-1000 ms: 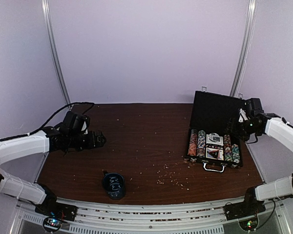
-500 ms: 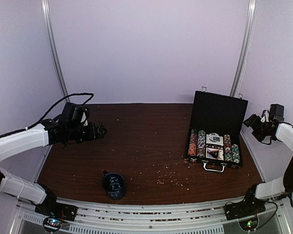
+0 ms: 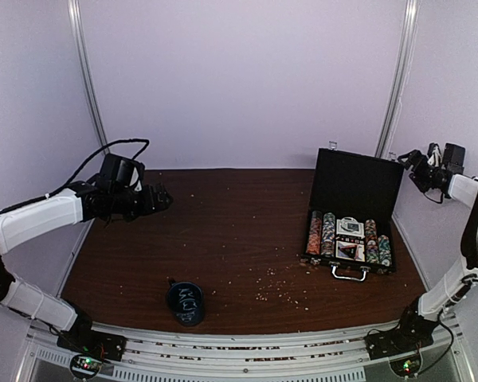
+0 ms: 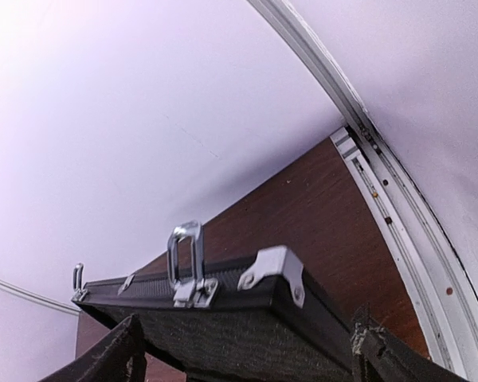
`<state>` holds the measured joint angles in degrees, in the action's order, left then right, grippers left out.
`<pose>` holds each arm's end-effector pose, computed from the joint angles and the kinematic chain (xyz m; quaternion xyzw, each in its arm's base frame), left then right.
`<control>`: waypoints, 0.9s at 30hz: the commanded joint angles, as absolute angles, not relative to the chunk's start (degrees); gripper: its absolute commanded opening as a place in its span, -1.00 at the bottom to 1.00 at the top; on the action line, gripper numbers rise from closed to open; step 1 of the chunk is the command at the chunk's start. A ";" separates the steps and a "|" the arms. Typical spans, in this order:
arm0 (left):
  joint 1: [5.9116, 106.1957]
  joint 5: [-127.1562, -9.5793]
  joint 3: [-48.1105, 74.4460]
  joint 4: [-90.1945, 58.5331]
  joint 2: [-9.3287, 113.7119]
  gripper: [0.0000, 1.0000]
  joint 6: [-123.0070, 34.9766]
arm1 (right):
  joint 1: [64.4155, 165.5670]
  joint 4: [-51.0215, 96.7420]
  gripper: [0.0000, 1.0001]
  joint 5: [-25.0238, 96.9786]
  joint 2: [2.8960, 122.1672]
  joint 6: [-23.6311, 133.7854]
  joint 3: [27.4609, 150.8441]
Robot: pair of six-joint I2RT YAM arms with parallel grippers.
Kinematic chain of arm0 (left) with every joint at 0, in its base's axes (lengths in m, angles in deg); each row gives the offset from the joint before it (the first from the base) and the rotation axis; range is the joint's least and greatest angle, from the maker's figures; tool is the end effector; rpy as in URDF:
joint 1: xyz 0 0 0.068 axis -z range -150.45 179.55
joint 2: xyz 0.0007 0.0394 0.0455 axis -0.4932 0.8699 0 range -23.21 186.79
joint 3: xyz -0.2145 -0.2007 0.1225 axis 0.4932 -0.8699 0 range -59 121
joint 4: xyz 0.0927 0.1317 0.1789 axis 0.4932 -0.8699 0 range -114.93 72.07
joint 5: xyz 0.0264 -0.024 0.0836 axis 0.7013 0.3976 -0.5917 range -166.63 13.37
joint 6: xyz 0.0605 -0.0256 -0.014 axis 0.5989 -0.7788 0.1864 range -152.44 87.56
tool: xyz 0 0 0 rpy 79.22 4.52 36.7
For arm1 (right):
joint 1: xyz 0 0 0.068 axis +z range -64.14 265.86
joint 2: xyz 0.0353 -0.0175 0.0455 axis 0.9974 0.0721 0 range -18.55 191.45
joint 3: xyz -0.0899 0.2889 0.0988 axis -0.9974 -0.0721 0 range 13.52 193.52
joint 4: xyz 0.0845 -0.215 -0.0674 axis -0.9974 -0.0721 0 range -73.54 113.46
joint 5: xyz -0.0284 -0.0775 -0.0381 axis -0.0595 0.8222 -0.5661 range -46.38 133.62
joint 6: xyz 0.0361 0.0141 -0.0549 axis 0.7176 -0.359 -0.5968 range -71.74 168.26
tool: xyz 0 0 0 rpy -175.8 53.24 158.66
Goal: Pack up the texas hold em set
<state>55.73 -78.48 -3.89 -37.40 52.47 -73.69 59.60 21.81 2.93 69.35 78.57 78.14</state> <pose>0.2435 -0.1177 0.3104 -0.1257 0.8976 -0.2222 0.3593 0.3210 -0.1194 0.3428 0.2099 0.7847 0.3107 0.4936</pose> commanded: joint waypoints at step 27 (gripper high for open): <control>54.67 -72.29 3.89 -35.83 64.57 0.85 -71.83 | 64.31 17.53 0.75 -29.41 82.60 74.08 90.63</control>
